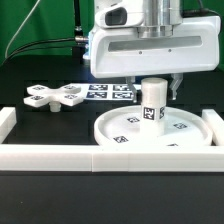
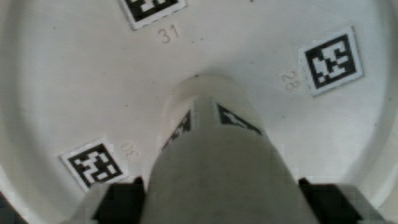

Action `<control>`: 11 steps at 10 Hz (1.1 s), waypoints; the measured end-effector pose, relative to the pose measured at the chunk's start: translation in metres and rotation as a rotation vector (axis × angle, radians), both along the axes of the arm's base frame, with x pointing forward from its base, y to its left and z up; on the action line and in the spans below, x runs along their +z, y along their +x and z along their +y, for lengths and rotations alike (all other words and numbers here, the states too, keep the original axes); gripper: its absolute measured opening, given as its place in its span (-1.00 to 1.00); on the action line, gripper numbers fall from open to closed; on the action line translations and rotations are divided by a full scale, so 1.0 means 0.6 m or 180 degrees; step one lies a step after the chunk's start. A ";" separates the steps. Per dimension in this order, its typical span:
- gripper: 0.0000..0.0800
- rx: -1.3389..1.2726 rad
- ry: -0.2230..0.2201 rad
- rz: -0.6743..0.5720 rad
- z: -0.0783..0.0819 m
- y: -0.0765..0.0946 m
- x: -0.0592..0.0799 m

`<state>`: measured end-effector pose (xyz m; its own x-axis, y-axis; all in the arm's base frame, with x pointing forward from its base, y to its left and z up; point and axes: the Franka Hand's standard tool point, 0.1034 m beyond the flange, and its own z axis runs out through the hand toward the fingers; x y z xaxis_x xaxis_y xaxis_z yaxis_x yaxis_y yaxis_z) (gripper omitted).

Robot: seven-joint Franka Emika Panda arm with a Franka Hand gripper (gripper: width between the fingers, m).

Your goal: Assemble round table

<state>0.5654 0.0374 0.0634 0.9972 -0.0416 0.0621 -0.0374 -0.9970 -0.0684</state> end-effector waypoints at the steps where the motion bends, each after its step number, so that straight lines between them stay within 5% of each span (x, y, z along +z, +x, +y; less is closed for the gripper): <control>1: 0.02 -0.0187 0.0012 0.0012 0.000 0.000 0.000; 11: 0.02 -0.2887 0.0273 0.0226 0.000 -0.004 -0.001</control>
Offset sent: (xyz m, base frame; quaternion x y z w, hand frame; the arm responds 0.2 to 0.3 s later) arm -0.0041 -0.0022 -0.0055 0.0001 0.0098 0.3078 0.9514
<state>0.5628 0.0376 0.0627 0.5813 -0.8128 -0.0376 -0.8110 -0.5749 -0.1086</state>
